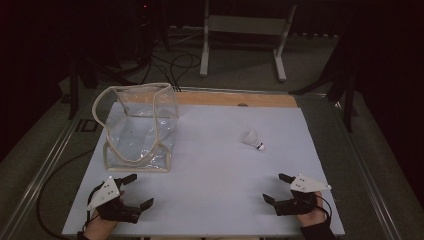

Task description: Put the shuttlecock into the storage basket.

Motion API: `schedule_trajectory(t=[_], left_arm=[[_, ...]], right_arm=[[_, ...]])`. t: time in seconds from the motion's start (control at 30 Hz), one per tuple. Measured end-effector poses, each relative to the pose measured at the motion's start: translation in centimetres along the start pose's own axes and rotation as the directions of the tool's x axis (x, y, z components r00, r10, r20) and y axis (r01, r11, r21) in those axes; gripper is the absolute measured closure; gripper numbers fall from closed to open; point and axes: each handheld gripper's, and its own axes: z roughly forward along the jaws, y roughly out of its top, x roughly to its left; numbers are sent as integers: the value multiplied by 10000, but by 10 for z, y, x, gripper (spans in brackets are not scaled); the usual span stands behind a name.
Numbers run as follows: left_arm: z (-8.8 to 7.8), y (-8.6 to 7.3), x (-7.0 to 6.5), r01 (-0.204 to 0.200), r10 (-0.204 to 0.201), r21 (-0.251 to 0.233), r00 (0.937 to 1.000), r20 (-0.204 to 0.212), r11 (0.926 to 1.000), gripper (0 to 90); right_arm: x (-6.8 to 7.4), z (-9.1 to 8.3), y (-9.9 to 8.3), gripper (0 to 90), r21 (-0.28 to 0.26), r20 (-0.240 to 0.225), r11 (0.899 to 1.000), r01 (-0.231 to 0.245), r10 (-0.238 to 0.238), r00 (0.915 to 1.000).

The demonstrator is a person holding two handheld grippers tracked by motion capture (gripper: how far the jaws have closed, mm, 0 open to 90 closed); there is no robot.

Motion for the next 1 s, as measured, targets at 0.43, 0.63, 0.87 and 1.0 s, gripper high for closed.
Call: schedule_trajectory(t=[0.43,0.63,0.87,1.0], left_arm=[[2,1,-2,-96,95,28,9999,103,10000,5],[2,1,-2,-85,85,25,9999,116,10000,5],[2,1,-3,-128,128,40,9998,131,9999,5],[2,2,-3,-128,127,51,9998,154,9999,5]], right_arm=[[8,-4,3,78,8,97,9991,422,-422,9991],[14,-5,5,78,35,308,9970,777,-778,9965],[15,-5,6,78,64,293,9970,773,-775,9966],[15,-6,5,78,117,319,9978,653,-657,9973]])
